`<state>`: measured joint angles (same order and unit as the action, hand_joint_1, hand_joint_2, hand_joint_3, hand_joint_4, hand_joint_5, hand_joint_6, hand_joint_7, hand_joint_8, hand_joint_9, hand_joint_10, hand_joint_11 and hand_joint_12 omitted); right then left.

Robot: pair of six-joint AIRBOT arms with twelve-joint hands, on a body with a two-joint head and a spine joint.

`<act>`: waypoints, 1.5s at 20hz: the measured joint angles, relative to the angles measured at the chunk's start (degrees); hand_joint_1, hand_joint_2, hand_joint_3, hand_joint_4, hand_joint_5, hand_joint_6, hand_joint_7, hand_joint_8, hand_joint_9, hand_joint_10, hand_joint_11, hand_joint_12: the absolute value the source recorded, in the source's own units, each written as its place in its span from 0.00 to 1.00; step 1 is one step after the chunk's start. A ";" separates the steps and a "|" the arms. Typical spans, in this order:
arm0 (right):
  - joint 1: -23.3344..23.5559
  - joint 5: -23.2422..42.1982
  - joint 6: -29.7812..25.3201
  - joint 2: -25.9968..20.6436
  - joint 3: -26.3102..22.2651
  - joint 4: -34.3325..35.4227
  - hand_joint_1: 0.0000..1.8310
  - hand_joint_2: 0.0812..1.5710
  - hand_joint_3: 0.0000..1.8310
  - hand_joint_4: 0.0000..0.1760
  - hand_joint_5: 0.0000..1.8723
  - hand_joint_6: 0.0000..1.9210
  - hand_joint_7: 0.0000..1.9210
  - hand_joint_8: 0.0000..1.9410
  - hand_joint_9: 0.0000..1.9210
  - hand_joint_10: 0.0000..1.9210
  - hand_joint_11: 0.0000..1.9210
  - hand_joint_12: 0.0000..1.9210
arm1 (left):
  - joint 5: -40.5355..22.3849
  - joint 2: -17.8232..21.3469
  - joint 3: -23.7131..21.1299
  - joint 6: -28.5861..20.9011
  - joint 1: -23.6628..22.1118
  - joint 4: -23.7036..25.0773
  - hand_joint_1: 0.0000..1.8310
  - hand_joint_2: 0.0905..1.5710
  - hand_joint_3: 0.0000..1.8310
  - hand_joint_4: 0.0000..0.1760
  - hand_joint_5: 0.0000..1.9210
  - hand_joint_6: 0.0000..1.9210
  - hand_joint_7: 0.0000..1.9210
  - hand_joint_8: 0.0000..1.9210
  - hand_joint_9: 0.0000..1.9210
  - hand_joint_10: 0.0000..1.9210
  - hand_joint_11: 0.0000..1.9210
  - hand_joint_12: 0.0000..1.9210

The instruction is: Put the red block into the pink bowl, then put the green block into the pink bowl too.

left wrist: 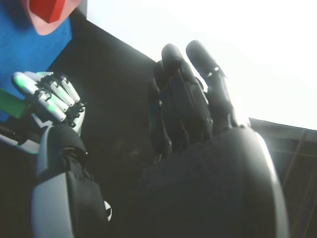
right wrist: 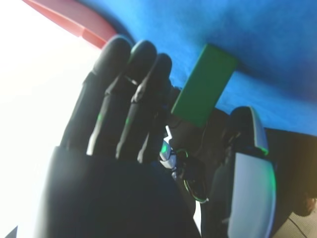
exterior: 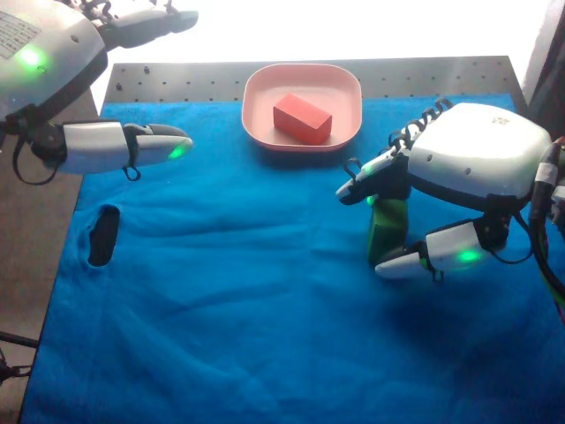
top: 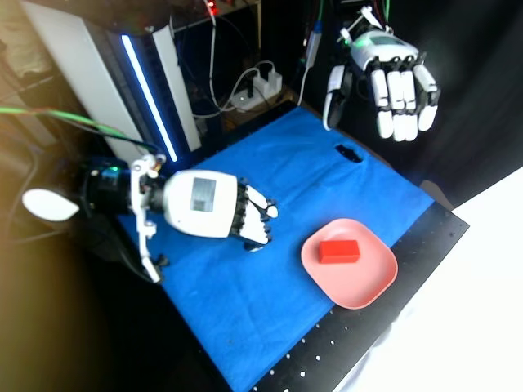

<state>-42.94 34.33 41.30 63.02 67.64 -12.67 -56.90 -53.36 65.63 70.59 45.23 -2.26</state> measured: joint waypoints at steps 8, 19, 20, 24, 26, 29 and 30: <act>0.00 0.26 -0.24 -0.02 0.20 0.57 0.70 0.66 0.00 0.00 0.56 0.36 0.62 0.45 0.62 0.52 0.54 0.77 | 0.76 -0.11 0.00 0.00 0.24 0.04 0.33 0.61 0.00 0.00 0.24 0.00 0.29 0.00 0.33 0.00 0.09 0.57; 2.49 -0.26 -0.24 -0.11 1.16 0.59 0.69 0.67 0.00 0.00 0.58 0.32 0.53 0.66 0.55 0.79 0.52 0.93 | 1.25 -0.46 0.00 0.00 0.35 0.07 0.33 0.62 0.00 0.00 0.23 0.00 0.29 0.00 0.34 0.00 0.09 0.60; 3.28 -0.13 -0.24 -0.15 1.33 0.48 0.70 0.67 0.00 0.00 0.58 0.30 0.55 0.58 0.55 0.70 0.50 0.88 | 1.27 -0.46 0.00 0.00 0.35 0.11 0.34 0.62 0.00 0.00 0.24 0.00 0.30 0.00 0.34 0.00 0.09 0.60; 5.88 0.11 -0.24 -0.07 3.06 -0.07 0.70 0.65 0.00 0.00 0.60 0.28 0.60 0.50 0.60 0.66 0.53 0.89 | 1.40 -0.46 0.00 0.00 0.35 0.24 0.36 0.63 0.00 0.00 0.23 0.00 0.27 0.00 0.31 0.00 0.05 0.62; 6.73 -0.24 -0.24 -0.02 3.85 -0.48 0.70 0.65 0.00 0.00 0.59 0.30 0.61 0.49 0.59 0.65 0.51 0.90 | 1.49 -0.74 0.00 0.02 0.35 0.20 0.35 0.62 0.00 0.00 0.24 0.00 0.31 0.00 0.34 0.01 0.07 0.60; 9.09 -0.15 -0.22 -0.02 5.20 -0.55 0.70 0.65 0.00 0.00 0.59 0.33 0.61 0.46 0.57 0.59 0.47 0.85 | 1.81 -0.87 -0.07 0.02 0.35 0.68 0.38 0.62 0.00 0.00 0.24 0.00 0.29 0.00 0.33 0.00 0.06 0.60; 9.64 0.04 -0.22 0.00 5.64 -0.79 0.69 0.66 0.00 0.00 0.56 0.39 0.61 0.45 0.56 0.54 0.45 0.82 | 1.81 -1.01 -0.07 0.00 0.35 0.63 0.39 0.62 0.00 0.00 0.25 0.00 0.30 0.00 0.33 0.00 0.06 0.61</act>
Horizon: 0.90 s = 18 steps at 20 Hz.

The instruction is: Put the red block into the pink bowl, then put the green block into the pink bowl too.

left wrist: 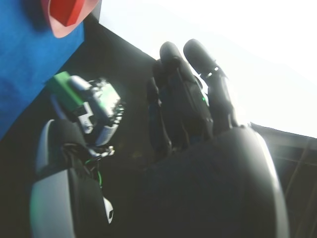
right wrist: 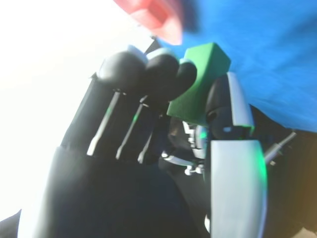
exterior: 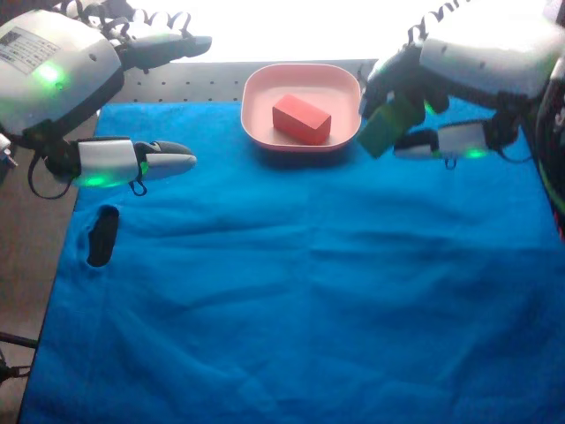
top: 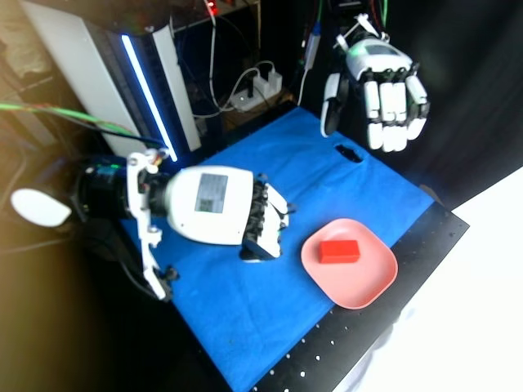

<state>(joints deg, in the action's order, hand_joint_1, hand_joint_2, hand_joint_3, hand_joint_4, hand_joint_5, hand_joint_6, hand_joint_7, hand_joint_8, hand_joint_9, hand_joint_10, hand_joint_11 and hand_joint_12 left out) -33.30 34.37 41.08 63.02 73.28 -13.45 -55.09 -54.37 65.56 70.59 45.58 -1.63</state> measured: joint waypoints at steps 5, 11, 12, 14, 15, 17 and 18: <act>1.49 -0.11 -0.02 2.34 3.78 -0.11 0.70 0.66 0.00 0.00 0.56 0.35 0.61 0.47 0.62 0.57 0.53 0.84 | -0.04 -0.92 -0.42 0.02 0.00 0.28 0.39 0.61 0.00 0.00 0.25 0.00 0.31 0.00 0.33 0.00 0.05 0.62; 1.66 -0.57 0.00 3.74 8.35 1.42 0.66 0.66 0.00 0.00 0.60 0.36 0.57 0.61 0.57 0.78 0.54 0.93 | -0.04 -2.80 -0.42 0.00 0.00 1.84 0.37 0.62 0.00 0.00 0.22 0.00 0.27 0.00 0.27 0.00 0.00 0.67; 1.92 -0.85 -0.02 4.07 9.33 1.44 0.65 0.65 0.00 0.00 0.59 0.38 0.57 0.73 0.58 0.90 0.57 0.99 | -0.07 -3.17 -0.52 -0.04 0.00 2.08 0.38 0.62 0.00 0.00 0.23 0.00 0.28 0.00 0.27 0.00 0.00 0.67; 2.38 -1.29 0.00 4.98 10.80 2.10 0.65 0.65 0.00 0.00 0.60 0.39 0.59 0.96 0.65 0.99 0.68 1.00 | -0.31 -3.76 -0.52 -0.37 0.00 2.56 0.40 0.62 0.00 0.00 0.23 0.00 0.26 0.00 0.25 0.00 0.00 0.65; 2.38 -1.22 0.00 5.53 11.63 2.36 0.65 0.65 0.00 0.00 0.60 0.38 0.60 0.99 0.67 1.00 0.70 1.00 | -0.35 -4.07 -0.52 -0.50 0.02 2.71 0.40 0.62 0.00 0.00 0.23 0.00 0.26 0.00 0.25 0.00 0.00 0.64; 2.43 -1.36 0.00 6.71 13.18 3.08 0.65 0.65 0.00 0.00 0.60 0.39 0.54 0.99 0.62 1.00 0.67 1.00 | -0.48 -4.81 -0.52 -0.52 0.02 2.32 0.38 0.61 0.00 0.00 0.23 0.00 0.24 0.00 0.24 0.00 0.00 0.62; 2.71 -2.29 -0.02 7.26 14.08 3.06 0.65 0.65 0.00 0.00 0.60 0.39 0.51 0.99 0.58 1.00 0.64 1.00 | -0.57 -5.14 -0.52 -0.72 0.13 2.71 0.38 0.60 0.00 0.00 0.23 0.00 0.24 0.00 0.24 0.00 0.00 0.62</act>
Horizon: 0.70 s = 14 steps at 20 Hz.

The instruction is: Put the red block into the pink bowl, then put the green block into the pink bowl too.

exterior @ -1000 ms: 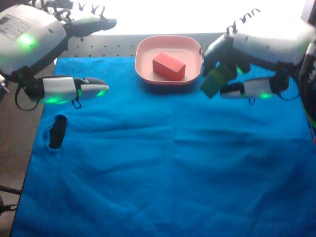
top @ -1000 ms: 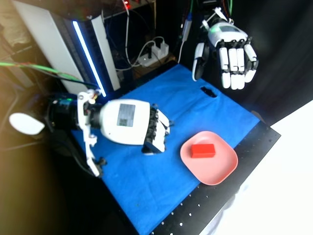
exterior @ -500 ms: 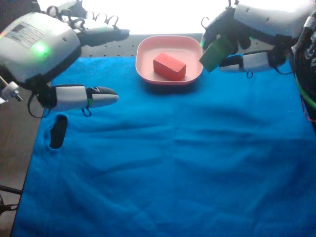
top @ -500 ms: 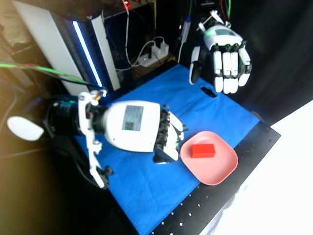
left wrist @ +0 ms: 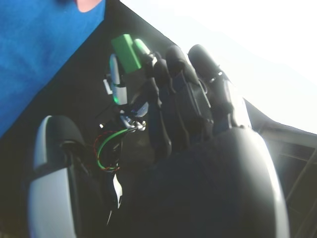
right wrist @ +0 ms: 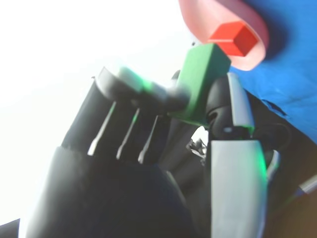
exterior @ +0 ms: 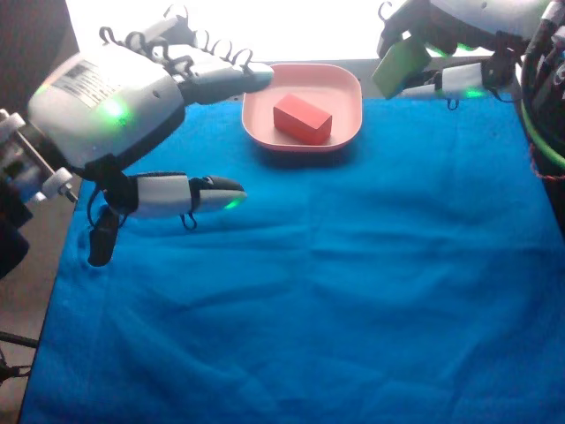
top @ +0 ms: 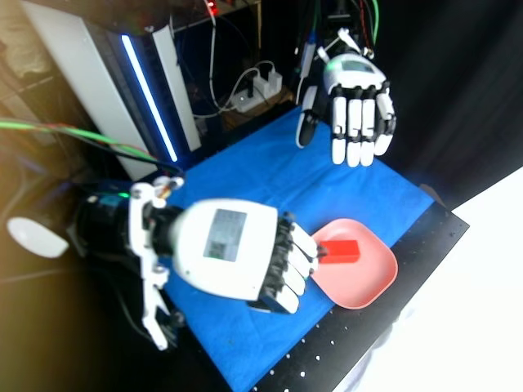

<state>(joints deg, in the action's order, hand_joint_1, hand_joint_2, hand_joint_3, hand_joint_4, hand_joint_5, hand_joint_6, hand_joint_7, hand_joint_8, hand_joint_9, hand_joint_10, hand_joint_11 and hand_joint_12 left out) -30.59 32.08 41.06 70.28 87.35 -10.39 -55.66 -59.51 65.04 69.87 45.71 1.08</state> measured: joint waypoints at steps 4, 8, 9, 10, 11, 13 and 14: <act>1.36 -1.07 0.00 1.84 3.28 0.31 0.65 0.66 0.00 0.00 0.60 0.36 0.52 0.63 0.50 0.85 0.46 0.98 | -1.07 -1.44 0.02 -0.61 0.37 0.15 0.36 0.60 0.00 0.00 0.23 0.00 0.25 0.00 0.25 0.00 0.00 0.59; 2.27 -1.46 0.00 4.63 5.68 0.09 0.65 0.65 0.00 0.00 0.59 0.39 0.52 0.76 0.51 0.94 0.50 1.00 | -1.53 -2.21 0.87 -2.99 0.72 1.84 0.36 0.62 0.01 0.00 0.19 0.00 0.22 0.00 0.22 0.00 0.00 0.55; 2.32 -1.51 0.00 5.33 6.40 0.09 0.65 0.65 0.00 0.00 0.59 0.39 0.52 0.73 0.51 0.92 0.49 1.00 | -1.95 -2.43 1.03 -3.04 0.72 1.49 0.36 0.62 0.00 0.00 0.20 0.00 0.22 0.00 0.22 0.00 0.00 0.57; 2.49 -1.55 0.00 5.97 6.95 0.09 0.69 0.67 0.00 0.00 0.58 0.31 0.54 0.62 0.52 0.75 0.46 0.88 | -2.14 -2.49 1.03 -3.04 0.72 1.33 0.38 0.62 0.00 0.00 0.21 0.00 0.23 0.00 0.23 0.01 0.00 0.61; 2.49 -1.55 0.00 6.51 7.45 0.11 0.66 0.66 0.00 0.00 0.59 0.37 0.54 0.60 0.52 0.80 0.48 0.93 | -2.27 -2.56 1.01 -3.10 0.72 1.46 0.40 0.61 0.00 0.00 0.21 0.00 0.23 0.00 0.24 0.01 0.00 0.60; 2.51 -1.62 0.00 7.85 8.66 0.07 0.66 0.66 0.00 0.00 0.59 0.37 0.53 0.62 0.52 0.81 0.49 0.93 | -2.56 -3.26 1.03 -3.69 0.72 1.95 0.40 0.61 0.00 0.00 0.22 0.01 0.25 0.01 0.25 0.01 0.00 0.62; 2.56 -1.75 0.00 8.24 9.01 0.02 0.65 0.65 0.00 0.00 0.59 0.38 0.54 0.61 0.53 0.82 0.50 0.94 | -2.54 -3.39 1.03 -4.09 0.72 2.38 0.42 0.62 0.00 0.00 0.22 0.01 0.25 0.00 0.24 0.01 0.00 0.61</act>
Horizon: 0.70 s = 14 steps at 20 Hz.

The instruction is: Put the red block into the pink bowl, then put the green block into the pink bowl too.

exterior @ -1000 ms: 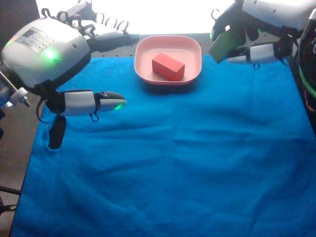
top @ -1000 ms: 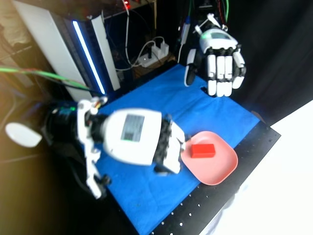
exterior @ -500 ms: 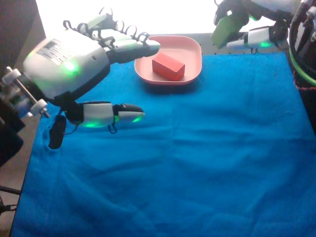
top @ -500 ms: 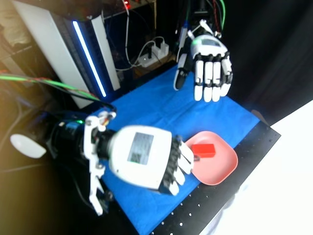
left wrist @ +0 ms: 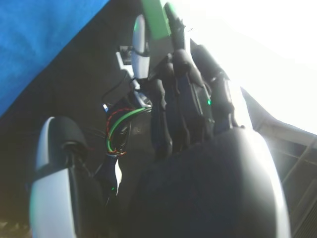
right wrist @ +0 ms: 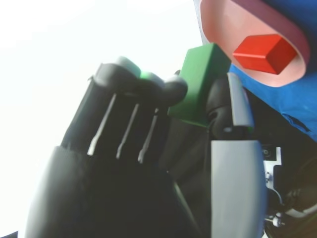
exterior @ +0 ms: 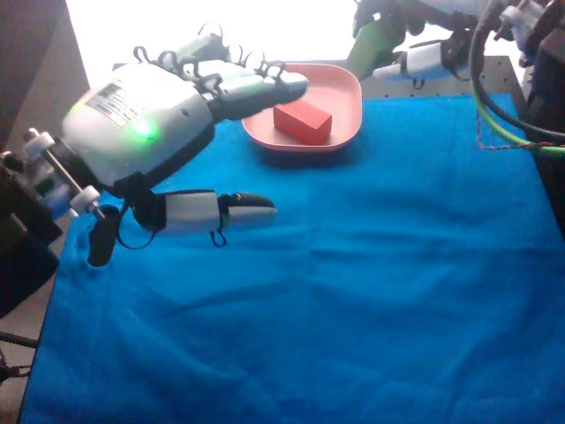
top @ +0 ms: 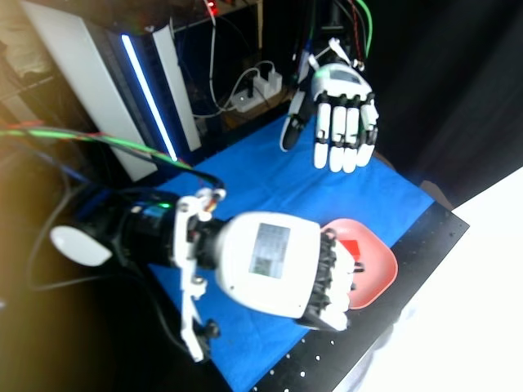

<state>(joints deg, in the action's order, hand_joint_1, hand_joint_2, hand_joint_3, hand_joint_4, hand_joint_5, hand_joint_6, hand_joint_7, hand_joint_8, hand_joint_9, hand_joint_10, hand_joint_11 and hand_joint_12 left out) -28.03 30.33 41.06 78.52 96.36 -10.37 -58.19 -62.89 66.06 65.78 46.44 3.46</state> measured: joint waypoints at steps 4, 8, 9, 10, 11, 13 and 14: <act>0.61 -0.59 0.00 0.74 1.51 -0.22 0.70 0.65 0.00 0.00 0.59 0.29 0.60 0.47 0.58 0.42 0.47 0.70 | -1.40 -0.46 0.00 -2.25 0.00 0.39 0.37 0.63 0.00 0.00 0.22 0.00 0.25 0.00 0.25 0.01 0.00 0.57; 0.76 -0.85 0.02 1.33 2.97 0.35 0.70 0.66 0.00 0.00 0.57 0.34 0.59 0.47 0.62 0.31 0.46 0.70 | -2.54 -0.46 -0.20 -2.80 0.00 0.76 0.36 0.63 0.00 0.00 0.21 0.00 0.24 0.00 0.24 0.00 0.00 0.60; 0.87 -0.87 0.02 1.44 2.99 0.35 0.69 0.66 0.00 0.00 0.57 0.36 0.59 0.46 0.61 0.30 0.44 0.69 | -2.62 -0.46 -0.22 -2.84 0.00 0.90 0.37 0.63 0.00 0.00 0.21 0.00 0.25 0.00 0.25 0.00 0.00 0.59; 1.38 -1.11 0.02 1.88 3.26 0.46 0.69 0.66 0.00 0.00 0.59 0.31 0.58 0.49 0.59 0.37 0.44 0.73 | -2.58 -0.46 -0.39 -2.89 0.00 1.03 0.37 0.62 0.00 0.00 0.21 0.00 0.25 0.00 0.25 0.00 0.00 0.58; 1.44 -0.94 0.02 2.14 3.34 0.66 0.69 0.66 0.00 0.00 0.58 0.34 0.57 0.50 0.56 0.39 0.41 0.75 | -2.58 -0.46 -0.39 -3.08 0.00 1.31 0.36 0.63 0.00 0.00 0.21 0.00 0.25 0.00 0.25 0.00 0.00 0.58; 1.70 -0.59 0.02 3.21 3.34 0.68 0.68 0.66 0.00 0.00 0.56 0.40 0.59 0.44 0.59 0.31 0.43 0.68 | -2.64 -0.46 -0.44 -3.23 0.00 1.46 0.33 0.63 0.00 0.00 0.22 0.00 0.27 0.01 0.27 0.01 0.00 0.60; 1.70 -0.68 0.02 3.58 3.37 0.66 0.69 0.66 0.00 0.00 0.56 0.39 0.60 0.42 0.61 0.29 0.45 0.64 | -2.67 -0.46 -0.44 -3.23 0.00 1.44 0.33 0.64 0.01 0.00 0.22 0.00 0.26 0.00 0.26 0.01 0.00 0.61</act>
<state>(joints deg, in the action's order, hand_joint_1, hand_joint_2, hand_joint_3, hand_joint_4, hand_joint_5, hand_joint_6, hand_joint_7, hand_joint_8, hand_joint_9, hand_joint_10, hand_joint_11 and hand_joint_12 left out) -26.33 29.65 41.08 82.11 99.72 -9.72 -60.86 -63.35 65.63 62.54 46.44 4.91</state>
